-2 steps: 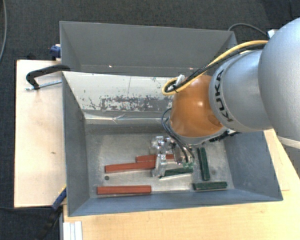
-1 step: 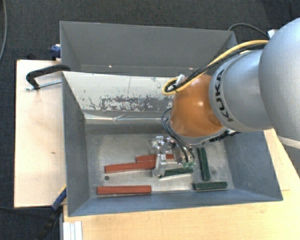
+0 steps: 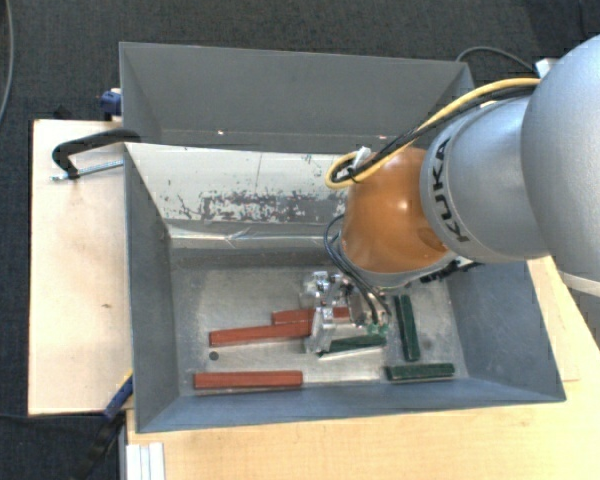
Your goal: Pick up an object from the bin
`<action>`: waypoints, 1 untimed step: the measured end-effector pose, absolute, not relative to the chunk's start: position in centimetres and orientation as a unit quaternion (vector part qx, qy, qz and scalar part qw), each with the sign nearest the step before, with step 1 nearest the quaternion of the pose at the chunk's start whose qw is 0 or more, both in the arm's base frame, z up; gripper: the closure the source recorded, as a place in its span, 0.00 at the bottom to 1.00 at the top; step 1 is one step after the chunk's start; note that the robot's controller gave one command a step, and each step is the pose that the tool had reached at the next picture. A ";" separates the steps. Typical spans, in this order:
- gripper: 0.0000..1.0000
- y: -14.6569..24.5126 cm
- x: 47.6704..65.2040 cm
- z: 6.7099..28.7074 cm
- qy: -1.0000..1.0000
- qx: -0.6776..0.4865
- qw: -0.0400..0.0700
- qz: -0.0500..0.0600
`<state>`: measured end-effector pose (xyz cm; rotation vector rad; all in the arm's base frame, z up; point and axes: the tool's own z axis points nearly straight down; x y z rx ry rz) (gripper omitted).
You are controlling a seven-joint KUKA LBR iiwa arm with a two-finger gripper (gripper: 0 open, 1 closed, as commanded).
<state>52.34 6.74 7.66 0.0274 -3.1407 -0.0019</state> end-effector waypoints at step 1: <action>1.00 6.7 52.4 8.9 -1.000 0.009 -0.001 -0.001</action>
Offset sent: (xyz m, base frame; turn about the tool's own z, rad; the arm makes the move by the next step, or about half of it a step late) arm -0.0001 -0.0001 0.0202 0.0000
